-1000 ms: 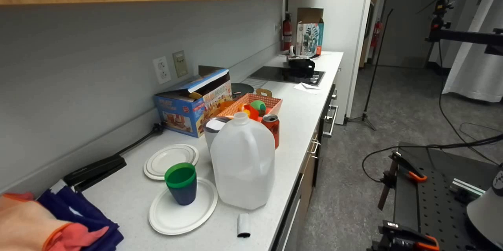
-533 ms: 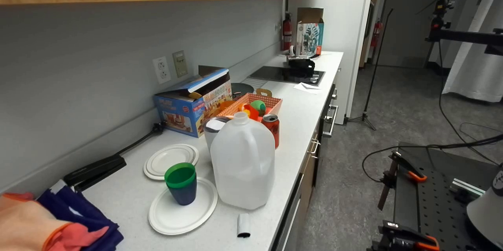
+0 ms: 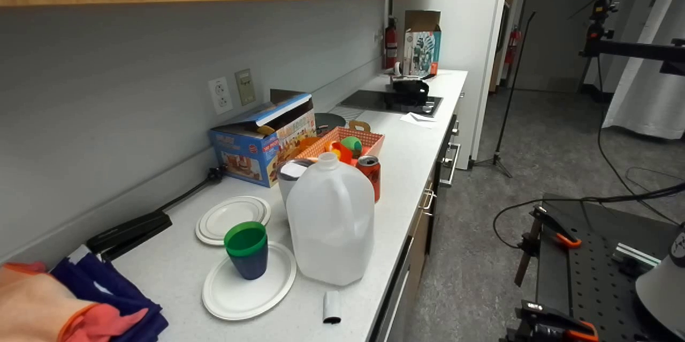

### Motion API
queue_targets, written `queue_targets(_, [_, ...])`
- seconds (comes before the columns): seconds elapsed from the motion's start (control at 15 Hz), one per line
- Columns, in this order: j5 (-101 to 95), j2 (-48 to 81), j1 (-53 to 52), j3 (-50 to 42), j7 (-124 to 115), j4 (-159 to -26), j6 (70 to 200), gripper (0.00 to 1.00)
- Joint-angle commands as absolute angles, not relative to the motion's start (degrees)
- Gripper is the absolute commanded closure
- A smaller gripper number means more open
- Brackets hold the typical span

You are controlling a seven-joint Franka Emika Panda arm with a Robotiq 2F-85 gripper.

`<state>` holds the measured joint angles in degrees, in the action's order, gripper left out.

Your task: Open the top right cabinet door

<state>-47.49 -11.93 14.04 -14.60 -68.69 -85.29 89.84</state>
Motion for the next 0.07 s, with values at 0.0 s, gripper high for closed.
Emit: queue_targets(0.0, [-47.24,-11.60,14.76,-14.08,-68.45,-84.84,89.79,0.00])
